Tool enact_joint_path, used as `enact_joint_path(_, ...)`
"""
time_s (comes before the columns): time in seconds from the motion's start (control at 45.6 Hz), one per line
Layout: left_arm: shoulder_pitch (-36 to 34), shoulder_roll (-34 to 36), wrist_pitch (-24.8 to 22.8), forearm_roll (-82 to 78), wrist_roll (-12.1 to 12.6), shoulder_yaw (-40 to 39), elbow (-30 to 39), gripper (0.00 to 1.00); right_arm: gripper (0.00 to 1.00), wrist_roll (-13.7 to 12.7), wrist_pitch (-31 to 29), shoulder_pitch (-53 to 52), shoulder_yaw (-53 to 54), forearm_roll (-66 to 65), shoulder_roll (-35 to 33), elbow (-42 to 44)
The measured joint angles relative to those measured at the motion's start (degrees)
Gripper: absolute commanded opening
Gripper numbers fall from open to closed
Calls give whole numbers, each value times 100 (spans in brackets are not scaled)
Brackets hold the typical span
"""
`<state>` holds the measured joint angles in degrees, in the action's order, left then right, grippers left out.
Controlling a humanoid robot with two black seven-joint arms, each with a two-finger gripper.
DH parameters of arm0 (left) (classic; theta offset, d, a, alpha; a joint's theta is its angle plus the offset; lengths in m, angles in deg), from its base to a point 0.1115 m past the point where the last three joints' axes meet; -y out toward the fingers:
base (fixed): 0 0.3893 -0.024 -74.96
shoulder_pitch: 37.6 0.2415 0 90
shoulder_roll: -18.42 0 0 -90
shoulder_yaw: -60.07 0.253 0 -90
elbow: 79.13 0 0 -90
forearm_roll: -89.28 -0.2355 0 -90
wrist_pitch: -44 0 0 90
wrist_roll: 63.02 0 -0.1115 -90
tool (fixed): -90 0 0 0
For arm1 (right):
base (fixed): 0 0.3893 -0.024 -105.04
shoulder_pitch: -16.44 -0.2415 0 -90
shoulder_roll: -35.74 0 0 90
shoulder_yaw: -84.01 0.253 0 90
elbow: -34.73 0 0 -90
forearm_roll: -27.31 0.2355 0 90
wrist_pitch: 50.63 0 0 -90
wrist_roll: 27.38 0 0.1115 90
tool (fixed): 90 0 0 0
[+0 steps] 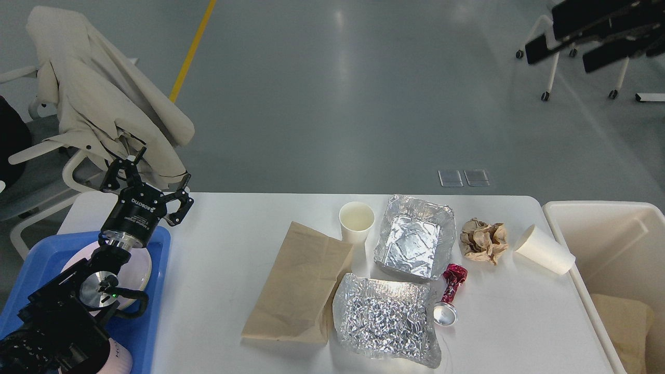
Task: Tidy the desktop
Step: 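Move the right gripper toward the white paper cup lying on its side, then grasp the white paper cup with the right gripper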
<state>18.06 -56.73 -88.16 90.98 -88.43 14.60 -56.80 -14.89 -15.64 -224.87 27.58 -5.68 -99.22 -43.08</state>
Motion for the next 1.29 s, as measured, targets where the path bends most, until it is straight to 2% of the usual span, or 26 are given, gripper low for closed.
enact_joint_path(0.132, 1, -1, -2, -1, 0, -5, 2, 100, 100, -40, 4, 697, -150, -279, -17, 145)
enact_joint_path(0.197, 0, 1, 0, -3, 0, -6, 0, 100, 100, -46, 375, 1526, -343, -616, -17, 371)
enact_joint_path(0.285, 1, 0, 0, -4, 0, -5, 0, 100, 100, -45, 1704, 2994, -523, -939, 28, 936)
enact_joint_path(0.46, 0, 0, 0, -3, 1, -5, 0, 100, 100, -1, 4792, 6162, -534, -1030, 495, 2767)
enact_joint_path(0.526, -1, 0, -1, -3, 1, -5, -1, 100, 100, 17, 5504, 7323, -471, -967, 831, 3545)
enact_joint_path(0.57, -2, 1, -1, -3, 1, -5, -1, 100, 100, 23, 5767, 7983, -347, -857, 1025, 3966)
enact_joint_path(0.658, -5, 0, -4, -3, -2, -5, 0, 100, 100, 21, 6029, 8988, 264, -417, 1325, 4617)
enact_joint_path(0.723, -5, 0, -4, -2, -4, -5, 0, 100, 100, -26, 6047, 9185, 512, -263, 1384, 4714)
enact_joint_path(0.877, -5, 0, -4, -2, -7, -4, 0, 100, 100, -212, 5957, 9332, 1027, 419, 1576, 4757)
enact_joint_path(1.293, -3, 0, -4, -1, -8, -1, 0, 100, 100, -289, 5816, 9587, 1171, 818, 1652, 4742)
